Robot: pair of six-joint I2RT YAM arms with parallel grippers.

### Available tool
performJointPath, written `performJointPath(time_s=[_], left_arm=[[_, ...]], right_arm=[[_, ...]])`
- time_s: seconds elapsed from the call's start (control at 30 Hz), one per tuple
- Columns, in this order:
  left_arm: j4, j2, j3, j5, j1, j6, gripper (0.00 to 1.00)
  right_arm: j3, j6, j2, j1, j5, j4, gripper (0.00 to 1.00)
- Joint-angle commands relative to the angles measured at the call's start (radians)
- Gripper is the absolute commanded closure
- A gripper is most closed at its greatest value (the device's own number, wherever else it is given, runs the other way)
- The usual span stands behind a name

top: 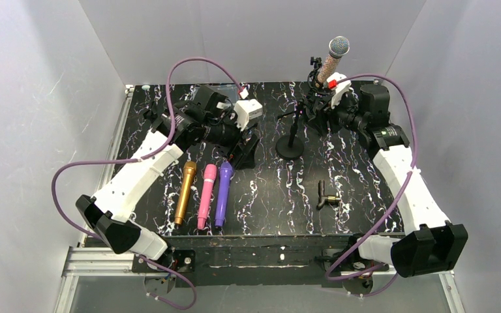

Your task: Remove the microphone from the stand

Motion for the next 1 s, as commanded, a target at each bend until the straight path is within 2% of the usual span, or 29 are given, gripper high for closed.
performJointPath(time_s=[0.0,0.1,0.37,0.5,0.6,0.73,0.97], left_arm=[[-0.043,-0.002,-0.004,0.035,0.004,0.025,0.02],[-0.035,0.008,0.002,0.034,0.005,0.039,0.02],[0.015,0.098,0.083,0.013,0.005,0.083,0.03],[0.058,0.182,0.18,-0.003,0.006,0.094,0.05],[0.106,0.252,0.245,-0.001,0.005,0.068,0.05],[0.129,0.318,0.319,-0.015,0.004,0.036,0.05],[0.193,0.347,0.33,-0.022,0.005,0.053,0.05]], right_arm=[[-0.012,-0.001,0.021,0.011,-0.016,0.053,0.36],[-0.006,0.001,0.042,0.017,-0.018,0.05,0.4],[-0.007,-0.006,0.069,0.022,-0.028,0.042,0.61],[-0.007,-0.011,0.082,0.022,-0.033,0.037,0.77],[0.002,-0.011,0.103,0.022,-0.045,0.023,0.98],[0.018,-0.009,0.111,0.022,-0.08,-0.01,0.99],[0.06,-0.019,0.076,0.023,-0.172,-0.081,0.99]])
